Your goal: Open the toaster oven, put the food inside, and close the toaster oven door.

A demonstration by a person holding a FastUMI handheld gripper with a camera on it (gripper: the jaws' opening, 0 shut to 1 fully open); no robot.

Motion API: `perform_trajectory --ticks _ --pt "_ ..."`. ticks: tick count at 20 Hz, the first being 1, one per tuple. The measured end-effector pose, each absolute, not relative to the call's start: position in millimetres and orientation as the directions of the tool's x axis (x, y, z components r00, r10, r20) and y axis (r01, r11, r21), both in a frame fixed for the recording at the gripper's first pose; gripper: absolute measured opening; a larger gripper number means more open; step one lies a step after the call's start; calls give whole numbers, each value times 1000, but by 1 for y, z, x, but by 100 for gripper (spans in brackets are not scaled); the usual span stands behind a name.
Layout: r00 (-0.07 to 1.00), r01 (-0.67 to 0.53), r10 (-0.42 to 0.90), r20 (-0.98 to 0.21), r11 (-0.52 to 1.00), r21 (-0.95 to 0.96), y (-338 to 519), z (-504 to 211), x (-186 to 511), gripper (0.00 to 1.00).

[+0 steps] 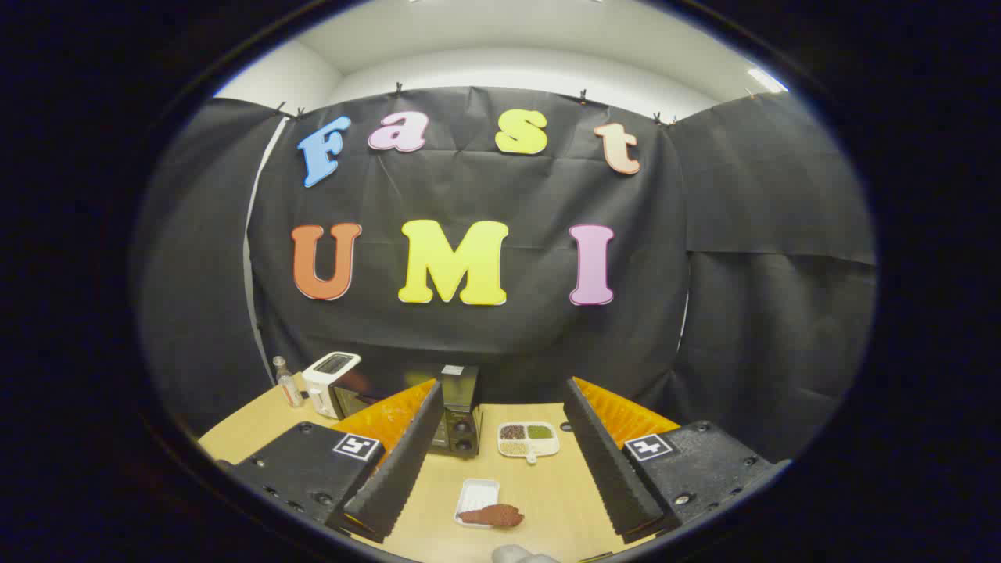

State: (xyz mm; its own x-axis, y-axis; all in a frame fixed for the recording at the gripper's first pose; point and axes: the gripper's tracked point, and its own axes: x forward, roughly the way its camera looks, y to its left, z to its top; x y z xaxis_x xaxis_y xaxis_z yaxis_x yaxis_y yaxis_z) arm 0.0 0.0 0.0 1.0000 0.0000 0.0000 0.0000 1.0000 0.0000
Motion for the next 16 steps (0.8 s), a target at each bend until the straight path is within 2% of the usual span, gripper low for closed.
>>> perform_trajectory --ticks 8,16 --pt "999 35 -35 14 999 -3 14 1 23 99" --pt "999 37 -37 37 999 -1 77 2 60 99"
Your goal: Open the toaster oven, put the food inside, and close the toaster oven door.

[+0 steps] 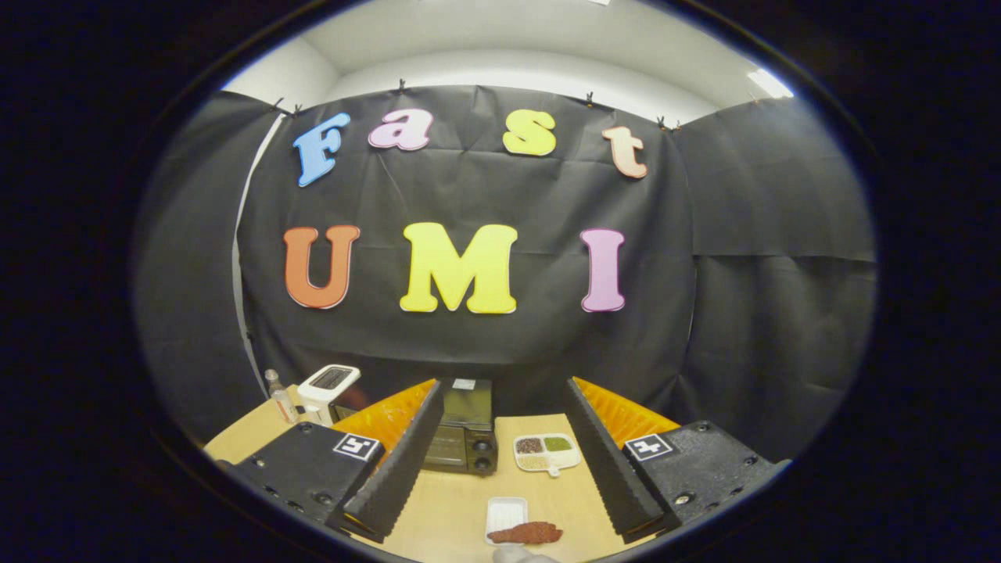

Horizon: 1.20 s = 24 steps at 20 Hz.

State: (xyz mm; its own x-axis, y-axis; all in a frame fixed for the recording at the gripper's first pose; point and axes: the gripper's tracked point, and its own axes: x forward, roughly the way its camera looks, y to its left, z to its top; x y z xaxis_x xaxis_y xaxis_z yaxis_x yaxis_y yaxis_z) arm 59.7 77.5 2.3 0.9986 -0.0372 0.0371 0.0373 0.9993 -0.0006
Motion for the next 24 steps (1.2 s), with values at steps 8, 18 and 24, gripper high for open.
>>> perform_trajectory --ticks 8,18,24 --pt "1000 -6 6 -6 1000 15 158 -35 139 99" --pt "979 14 -6 -205 999 33 215 -127 256 99" --pt "955 6 -3 -298 1000 10 238 -167 285 99"
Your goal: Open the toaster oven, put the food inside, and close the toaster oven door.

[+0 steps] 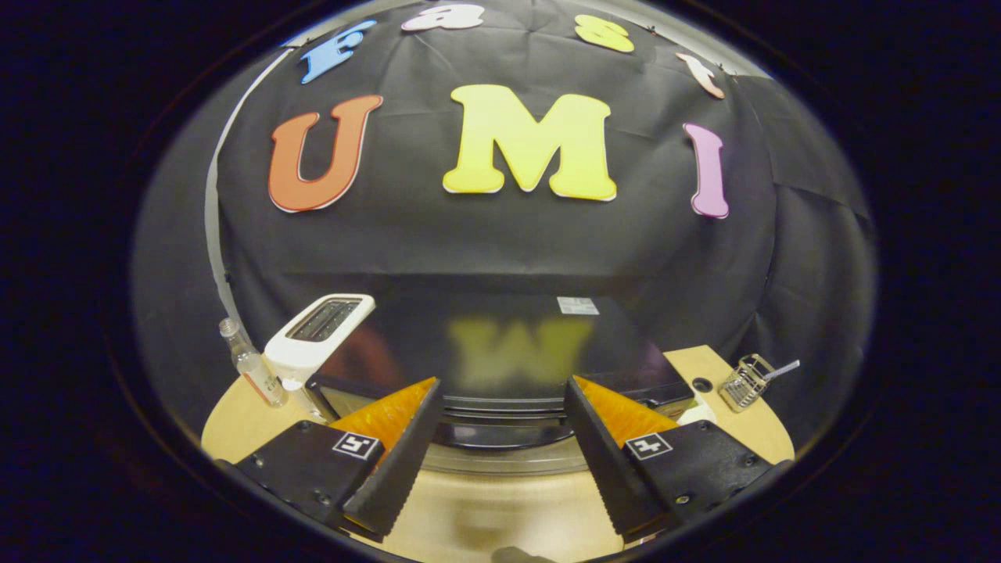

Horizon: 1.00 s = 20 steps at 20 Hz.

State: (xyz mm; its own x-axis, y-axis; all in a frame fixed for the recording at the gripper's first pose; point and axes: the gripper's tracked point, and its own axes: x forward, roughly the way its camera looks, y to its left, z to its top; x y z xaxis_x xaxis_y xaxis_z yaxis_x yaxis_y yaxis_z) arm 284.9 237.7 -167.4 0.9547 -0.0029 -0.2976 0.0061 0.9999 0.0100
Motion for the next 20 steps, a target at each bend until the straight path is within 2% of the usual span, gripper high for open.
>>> perform_trajectory --ticks 8,20 --pt "948 17 -3 -317 999 41 238 -177 266 100" --pt "911 -5 15 -413 1000 26 238 -234 179 100"
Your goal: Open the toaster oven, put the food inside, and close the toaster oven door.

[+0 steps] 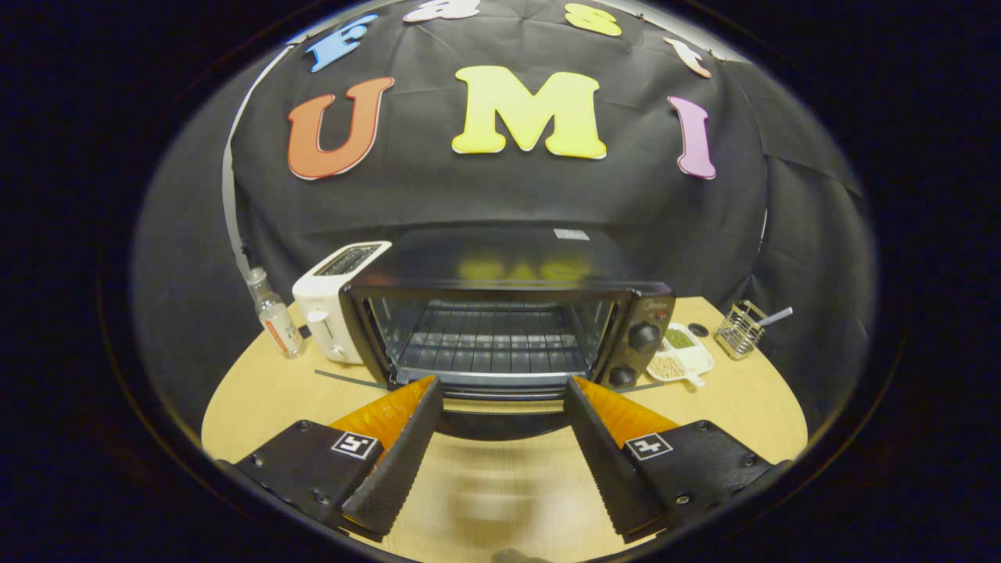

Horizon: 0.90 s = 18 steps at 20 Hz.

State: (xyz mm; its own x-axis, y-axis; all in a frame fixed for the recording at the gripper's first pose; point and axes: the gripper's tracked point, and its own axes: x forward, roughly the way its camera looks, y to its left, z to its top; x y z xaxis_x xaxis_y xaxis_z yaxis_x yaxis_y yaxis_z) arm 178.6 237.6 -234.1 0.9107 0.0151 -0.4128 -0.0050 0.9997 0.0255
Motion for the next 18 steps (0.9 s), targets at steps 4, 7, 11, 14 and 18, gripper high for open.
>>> perform_trajectory --ticks 4,7,11,14,18 --pt "876 -12 22 -481 1000 25 239 -268 153 100" --pt "858 -18 28 -513 1000 26 239 -285 147 100" --pt "834 -13 22 -551 1000 20 239 -305 138 99" --pt "796 -13 32 -604 999 35 239 -329 134 100" --pt "750 -10 53 -659 998 69 238 -352 134 100"
